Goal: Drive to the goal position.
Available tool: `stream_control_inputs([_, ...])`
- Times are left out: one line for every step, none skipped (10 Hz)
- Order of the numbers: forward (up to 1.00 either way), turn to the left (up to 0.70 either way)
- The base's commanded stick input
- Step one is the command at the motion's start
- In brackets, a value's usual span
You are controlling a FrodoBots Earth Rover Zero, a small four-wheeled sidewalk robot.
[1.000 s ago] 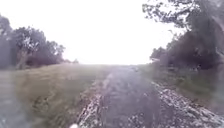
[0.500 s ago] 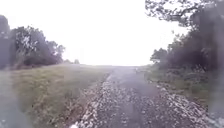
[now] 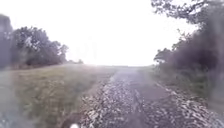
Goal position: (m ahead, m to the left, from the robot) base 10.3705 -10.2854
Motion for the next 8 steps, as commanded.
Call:
stream_control_inputs([0.7, 0.0])
stream_control_inputs([0.7, 0.0])
stream_control_inputs([0.7, -0.35])
stream_control_inputs([0.7, -0.35])
stream_control_inputs([0.7, -0.35])
stream_control_inputs([0.7, -0.35])
stream_control_inputs([0.7, -0.35])
stream_control_inputs([0.7, -0.35])
